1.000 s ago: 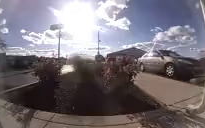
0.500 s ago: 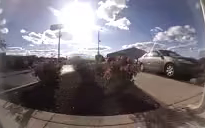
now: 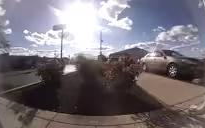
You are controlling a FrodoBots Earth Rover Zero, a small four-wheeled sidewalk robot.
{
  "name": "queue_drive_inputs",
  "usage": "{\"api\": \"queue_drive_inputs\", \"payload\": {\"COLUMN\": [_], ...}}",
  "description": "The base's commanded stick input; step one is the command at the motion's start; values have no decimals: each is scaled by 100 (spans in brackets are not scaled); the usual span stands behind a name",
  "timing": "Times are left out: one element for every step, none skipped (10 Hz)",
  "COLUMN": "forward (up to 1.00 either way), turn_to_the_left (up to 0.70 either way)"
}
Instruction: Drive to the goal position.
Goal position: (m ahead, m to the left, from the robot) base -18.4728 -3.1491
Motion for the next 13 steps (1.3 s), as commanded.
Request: {"api": "queue_drive_inputs", "payload": {"forward": [0,0,0,0,0,0,0,0,0,0,0,0,0], "turn_to_the_left": [45,45,45,45,45,45,45,45,45,45,45,45,45]}}
